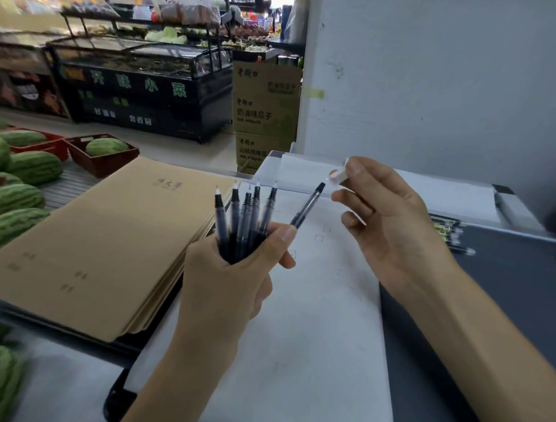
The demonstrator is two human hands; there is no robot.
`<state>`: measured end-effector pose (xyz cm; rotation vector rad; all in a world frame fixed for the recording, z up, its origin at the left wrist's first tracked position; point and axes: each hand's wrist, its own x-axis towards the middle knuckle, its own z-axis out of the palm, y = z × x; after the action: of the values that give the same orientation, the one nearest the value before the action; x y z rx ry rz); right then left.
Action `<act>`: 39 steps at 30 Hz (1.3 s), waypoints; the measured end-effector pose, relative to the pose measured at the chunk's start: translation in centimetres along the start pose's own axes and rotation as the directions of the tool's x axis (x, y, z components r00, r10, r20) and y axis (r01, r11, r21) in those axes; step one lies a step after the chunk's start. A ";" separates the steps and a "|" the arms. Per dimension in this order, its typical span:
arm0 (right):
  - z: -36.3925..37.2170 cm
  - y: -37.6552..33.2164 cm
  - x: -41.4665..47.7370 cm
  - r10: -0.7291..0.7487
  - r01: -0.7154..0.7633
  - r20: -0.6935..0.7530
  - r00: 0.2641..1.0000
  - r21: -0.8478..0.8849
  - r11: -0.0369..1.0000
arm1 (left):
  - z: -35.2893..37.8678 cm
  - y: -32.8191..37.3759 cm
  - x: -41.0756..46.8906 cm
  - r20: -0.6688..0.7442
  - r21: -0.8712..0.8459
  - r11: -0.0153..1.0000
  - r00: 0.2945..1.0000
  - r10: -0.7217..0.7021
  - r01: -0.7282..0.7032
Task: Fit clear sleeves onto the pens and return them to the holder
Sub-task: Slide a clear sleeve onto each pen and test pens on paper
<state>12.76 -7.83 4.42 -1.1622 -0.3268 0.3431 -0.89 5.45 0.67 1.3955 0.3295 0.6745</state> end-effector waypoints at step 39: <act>1.0 2.7 -2.3 -0.169 0.135 -0.115 0.979 -0.255 0.957 | 1.4 -1.8 1.4 0.028 0.207 0.974 0.996 0.087 -0.091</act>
<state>10.04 -7.01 2.15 -1.3878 -0.3436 0.0870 1.50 5.17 -0.63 1.6237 0.3311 0.7158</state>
